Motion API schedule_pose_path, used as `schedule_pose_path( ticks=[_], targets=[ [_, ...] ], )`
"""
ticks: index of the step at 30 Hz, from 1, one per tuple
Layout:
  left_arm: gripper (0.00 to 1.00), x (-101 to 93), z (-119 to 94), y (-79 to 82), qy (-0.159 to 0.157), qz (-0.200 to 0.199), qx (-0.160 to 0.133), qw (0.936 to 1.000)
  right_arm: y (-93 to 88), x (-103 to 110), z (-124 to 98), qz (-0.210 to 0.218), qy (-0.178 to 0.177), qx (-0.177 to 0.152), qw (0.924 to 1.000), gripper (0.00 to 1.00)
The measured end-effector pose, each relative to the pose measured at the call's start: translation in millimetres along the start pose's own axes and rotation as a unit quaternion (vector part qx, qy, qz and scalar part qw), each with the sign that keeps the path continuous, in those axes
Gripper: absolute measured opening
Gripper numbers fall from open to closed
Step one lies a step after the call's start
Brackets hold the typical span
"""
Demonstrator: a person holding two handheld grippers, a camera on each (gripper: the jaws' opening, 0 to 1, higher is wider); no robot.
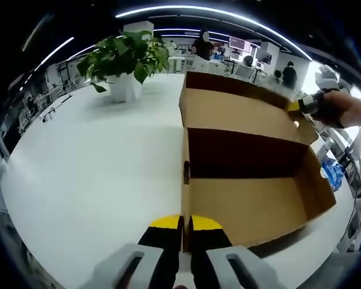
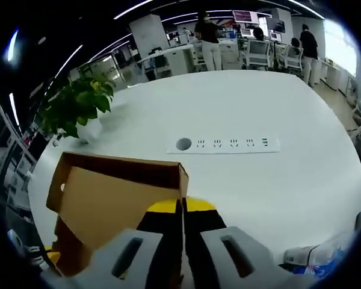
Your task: Operate the shoe box by opening the lid, removing the specified soft item, and placing it in the target area until the item is outside and the box remains undamaged.
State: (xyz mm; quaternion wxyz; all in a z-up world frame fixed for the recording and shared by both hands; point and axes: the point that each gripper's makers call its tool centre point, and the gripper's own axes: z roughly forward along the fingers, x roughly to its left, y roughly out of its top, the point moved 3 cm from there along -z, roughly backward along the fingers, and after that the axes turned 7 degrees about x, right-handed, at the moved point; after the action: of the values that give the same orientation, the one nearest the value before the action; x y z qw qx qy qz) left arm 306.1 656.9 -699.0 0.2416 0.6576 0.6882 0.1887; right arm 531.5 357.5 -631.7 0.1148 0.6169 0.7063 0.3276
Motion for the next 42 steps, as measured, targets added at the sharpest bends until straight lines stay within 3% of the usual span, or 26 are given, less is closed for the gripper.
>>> schedule_pose_path(
  ticks=[3,8,11,14,19,29,38,42],
  targets=[
    [0.03,-0.9,-0.2,0.5,0.0,-0.005,0.0,1.0,3.7,4.5,-11.3,-0.01,0.003,-0.013,0.9999,0.0],
    [0.03,-0.6,-0.9,0.2,-0.003,-0.013,0.0,0.9999,8.5,2.8,-10.6,-0.033,0.008,-0.023,0.9992,0.0],
    [0.03,-0.8,-1.8,0.2,-0.003,-0.016,0.001,0.9999,11.1,7.4,-20.1,-0.044,0.013,-0.03,0.9985,0.0],
    [0.03,0.3,-2.4,-0.1,-0.007,-0.03,0.001,0.9995,15.2,15.0,-33.9,-0.094,0.018,-0.043,0.9944,0.0],
    [0.03,-0.1,-2.8,0.0,-0.009,-0.032,0.002,0.9994,13.7,21.2,-51.6,-0.11,0.024,-0.05,0.9924,0.0],
    [0.03,-0.8,-3.7,0.3,-0.015,-0.052,0.003,0.9985,5.5,36.8,-80.6,-0.166,0.031,-0.063,0.9837,0.01],
    [0.04,-2.6,-2.8,2.3,-0.021,-0.065,0.002,0.9977,-21.4,48.7,-104.2,-0.214,0.024,-0.067,0.9741,0.0],
    [0.04,-2.9,-2.1,3.5,-0.022,-0.066,0.003,0.9976,-28.6,46.8,-109.3,-0.212,0.025,-0.067,0.9746,0.01]
  ],
)
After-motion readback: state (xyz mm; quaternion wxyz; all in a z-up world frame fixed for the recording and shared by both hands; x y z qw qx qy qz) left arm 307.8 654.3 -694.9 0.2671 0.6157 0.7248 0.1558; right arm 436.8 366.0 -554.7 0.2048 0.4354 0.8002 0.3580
